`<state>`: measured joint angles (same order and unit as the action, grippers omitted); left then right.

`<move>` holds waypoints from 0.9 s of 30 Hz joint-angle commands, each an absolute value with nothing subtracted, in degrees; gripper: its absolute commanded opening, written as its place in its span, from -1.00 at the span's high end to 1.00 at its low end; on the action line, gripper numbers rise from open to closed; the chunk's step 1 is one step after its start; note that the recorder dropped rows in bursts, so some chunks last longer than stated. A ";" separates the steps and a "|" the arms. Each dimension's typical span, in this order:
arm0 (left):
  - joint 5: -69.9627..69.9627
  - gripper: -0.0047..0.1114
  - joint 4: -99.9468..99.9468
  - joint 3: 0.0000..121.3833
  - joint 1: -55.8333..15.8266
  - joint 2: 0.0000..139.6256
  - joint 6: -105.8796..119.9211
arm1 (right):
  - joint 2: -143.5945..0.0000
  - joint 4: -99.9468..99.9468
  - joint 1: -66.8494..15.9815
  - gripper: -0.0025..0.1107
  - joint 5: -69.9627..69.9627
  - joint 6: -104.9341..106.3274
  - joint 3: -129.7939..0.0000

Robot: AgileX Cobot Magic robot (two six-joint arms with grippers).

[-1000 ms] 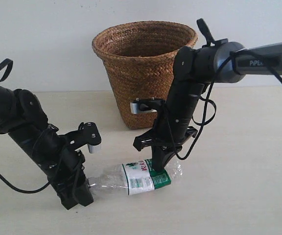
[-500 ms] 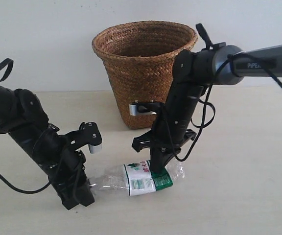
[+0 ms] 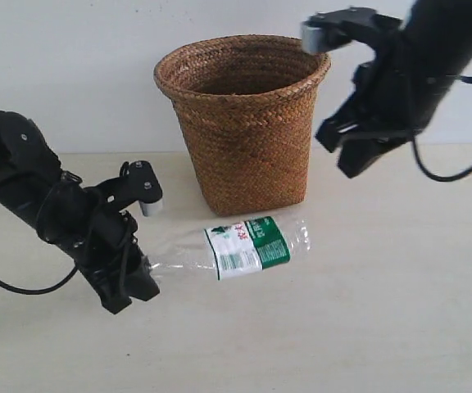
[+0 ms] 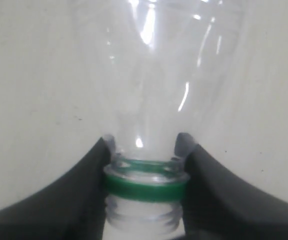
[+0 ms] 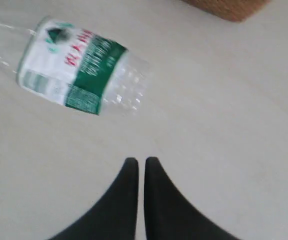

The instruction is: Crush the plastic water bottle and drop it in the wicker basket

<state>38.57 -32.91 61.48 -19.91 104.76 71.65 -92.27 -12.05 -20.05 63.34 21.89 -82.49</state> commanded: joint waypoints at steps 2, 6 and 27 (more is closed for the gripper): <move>31.52 0.84 -35.34 57.12 -19.95 96.72 71.63 | -82.57 -11.64 -11.11 0.96 53.59 21.23 -67.69; 25.36 0.84 -42.35 52.67 -19.95 91.43 75.70 | -76.65 -12.68 -5.53 0.96 44.54 19.83 -57.16; 14.45 0.78 -80.65 71.34 -19.95 92.20 86.44 | -72.67 -25.42 -2.89 0.96 29.62 26.05 -39.34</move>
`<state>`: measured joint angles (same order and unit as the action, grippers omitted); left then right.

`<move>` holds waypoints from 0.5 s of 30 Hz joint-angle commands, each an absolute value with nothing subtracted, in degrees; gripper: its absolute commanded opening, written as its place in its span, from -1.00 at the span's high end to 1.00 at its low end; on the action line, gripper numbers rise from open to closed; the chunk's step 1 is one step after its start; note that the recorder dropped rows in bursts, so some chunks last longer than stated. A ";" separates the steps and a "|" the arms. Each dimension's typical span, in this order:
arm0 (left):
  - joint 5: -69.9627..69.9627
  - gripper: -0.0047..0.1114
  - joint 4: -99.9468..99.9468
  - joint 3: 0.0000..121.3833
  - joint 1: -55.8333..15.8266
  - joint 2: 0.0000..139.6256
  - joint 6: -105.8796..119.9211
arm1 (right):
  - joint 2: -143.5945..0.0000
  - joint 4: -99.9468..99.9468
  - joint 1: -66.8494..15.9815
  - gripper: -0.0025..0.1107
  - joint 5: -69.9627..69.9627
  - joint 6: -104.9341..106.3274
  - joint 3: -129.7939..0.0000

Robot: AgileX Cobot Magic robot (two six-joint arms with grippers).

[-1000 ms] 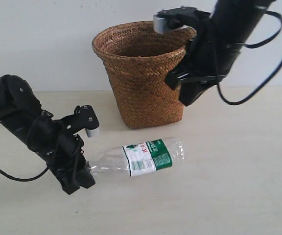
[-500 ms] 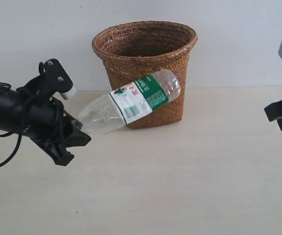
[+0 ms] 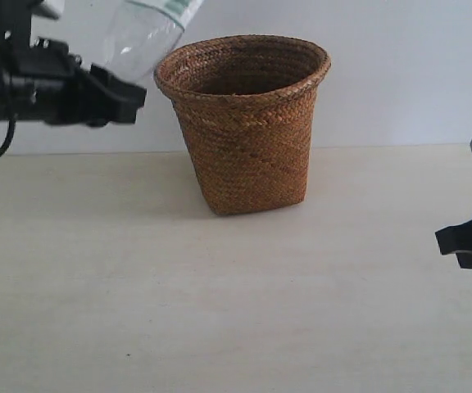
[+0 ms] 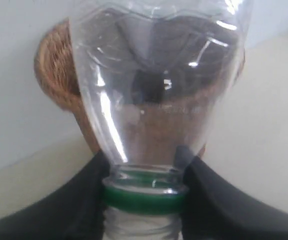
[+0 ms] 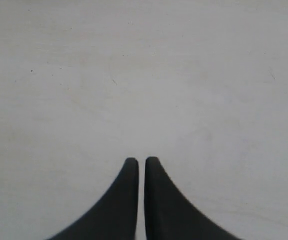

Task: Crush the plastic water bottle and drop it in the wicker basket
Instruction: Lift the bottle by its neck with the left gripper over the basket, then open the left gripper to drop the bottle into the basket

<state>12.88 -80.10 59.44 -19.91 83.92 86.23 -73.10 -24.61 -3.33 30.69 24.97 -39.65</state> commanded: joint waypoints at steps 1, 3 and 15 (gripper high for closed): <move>17.55 0.66 -80.41 75.36 -19.95 95.41 85.39 | -72.67 -25.42 -2.89 0.96 29.73 26.06 -39.34; 23.26 0.27 -77.85 81.43 -19.86 100.55 83.60 | -72.67 -25.50 -2.89 0.96 29.85 26.06 -39.34; 20.56 -0.33 -70.04 88.71 -19.98 103.61 78.36 | -72.67 -26.49 -4.01 0.96 32.40 27.51 -39.34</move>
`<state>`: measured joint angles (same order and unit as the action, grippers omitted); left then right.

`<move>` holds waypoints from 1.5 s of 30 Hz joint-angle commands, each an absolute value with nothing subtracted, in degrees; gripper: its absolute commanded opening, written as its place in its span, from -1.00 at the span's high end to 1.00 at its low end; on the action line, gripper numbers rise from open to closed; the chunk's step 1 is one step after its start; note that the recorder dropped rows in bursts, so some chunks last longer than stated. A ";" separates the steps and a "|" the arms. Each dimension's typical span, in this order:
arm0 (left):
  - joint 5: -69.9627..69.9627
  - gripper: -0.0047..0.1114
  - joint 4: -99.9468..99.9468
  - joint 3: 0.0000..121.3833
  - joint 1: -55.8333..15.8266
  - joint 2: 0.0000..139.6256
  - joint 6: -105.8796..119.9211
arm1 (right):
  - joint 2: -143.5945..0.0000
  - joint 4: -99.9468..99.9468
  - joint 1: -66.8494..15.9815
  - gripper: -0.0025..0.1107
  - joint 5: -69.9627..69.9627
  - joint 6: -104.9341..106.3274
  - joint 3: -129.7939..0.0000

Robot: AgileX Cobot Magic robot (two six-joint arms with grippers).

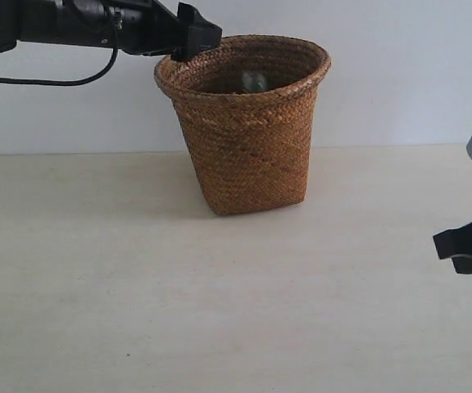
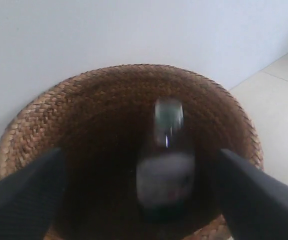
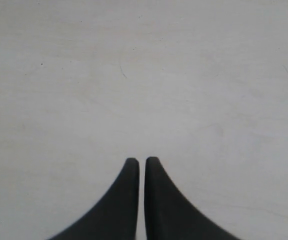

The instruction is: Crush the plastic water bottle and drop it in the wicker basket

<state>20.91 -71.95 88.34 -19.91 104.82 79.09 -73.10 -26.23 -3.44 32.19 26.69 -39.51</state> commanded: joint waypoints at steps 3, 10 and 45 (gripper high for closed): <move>21.15 -0.28 -67.14 88.71 -19.98 103.11 77.02 | -72.67 -26.67 -4.01 0.96 32.39 27.89 -39.34; 34.19 0.82 -32.87 88.71 -19.87 101.45 53.97 | -72.67 -26.67 -4.01 0.96 31.98 28.01 -39.34; 31.98 0.84 -14.57 46.73 -7.46 59.33 24.63 | -53.11 -12.33 1.32 0.96 26.61 12.16 -38.76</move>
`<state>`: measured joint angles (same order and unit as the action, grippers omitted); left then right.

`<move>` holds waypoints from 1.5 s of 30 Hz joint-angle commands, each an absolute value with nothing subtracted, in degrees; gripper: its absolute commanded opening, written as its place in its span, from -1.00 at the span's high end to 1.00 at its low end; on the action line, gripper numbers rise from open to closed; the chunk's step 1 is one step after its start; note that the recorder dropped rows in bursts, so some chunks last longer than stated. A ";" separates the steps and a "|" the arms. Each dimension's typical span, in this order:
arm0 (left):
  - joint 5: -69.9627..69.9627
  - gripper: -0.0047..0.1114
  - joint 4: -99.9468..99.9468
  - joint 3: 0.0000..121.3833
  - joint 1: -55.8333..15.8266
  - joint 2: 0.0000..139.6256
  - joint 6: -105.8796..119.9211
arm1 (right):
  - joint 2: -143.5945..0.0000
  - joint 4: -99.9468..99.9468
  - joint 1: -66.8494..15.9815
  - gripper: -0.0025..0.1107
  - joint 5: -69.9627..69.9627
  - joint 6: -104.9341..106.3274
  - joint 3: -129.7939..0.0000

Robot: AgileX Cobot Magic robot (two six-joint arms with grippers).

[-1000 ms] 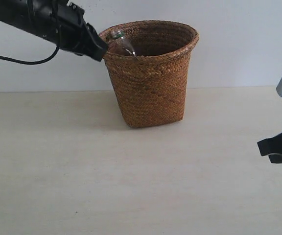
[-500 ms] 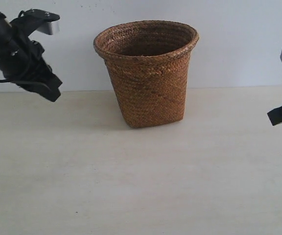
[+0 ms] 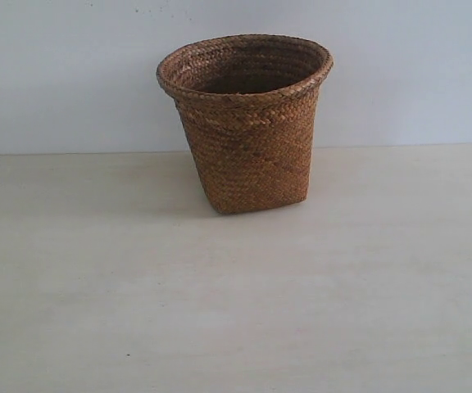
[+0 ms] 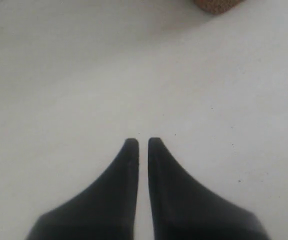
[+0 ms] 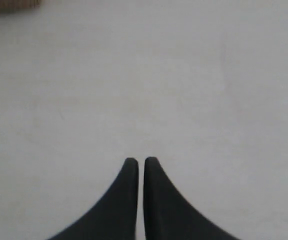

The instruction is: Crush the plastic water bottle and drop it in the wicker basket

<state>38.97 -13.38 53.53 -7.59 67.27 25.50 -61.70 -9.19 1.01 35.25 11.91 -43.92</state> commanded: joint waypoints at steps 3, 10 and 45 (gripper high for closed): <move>24.78 0.84 -16.52 38.28 -7.46 48.06 24.63 | -41.71 -12.59 1.32 0.96 21.12 12.28 -34.51; 17.87 0.84 -18.63 28.65 -7.46 31.72 24.63 | -29.53 -12.72 0.43 0.96 15.07 13.22 -28.20; 7.73 0.84 -23.55 8.25 -7.46 0.00 19.68 | -9.30 -15.33 -8.00 0.96 0.81 13.95 -9.60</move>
<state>8.60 -22.75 8.48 -7.46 0.18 20.34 -8.55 -15.43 -7.94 0.00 13.65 -9.96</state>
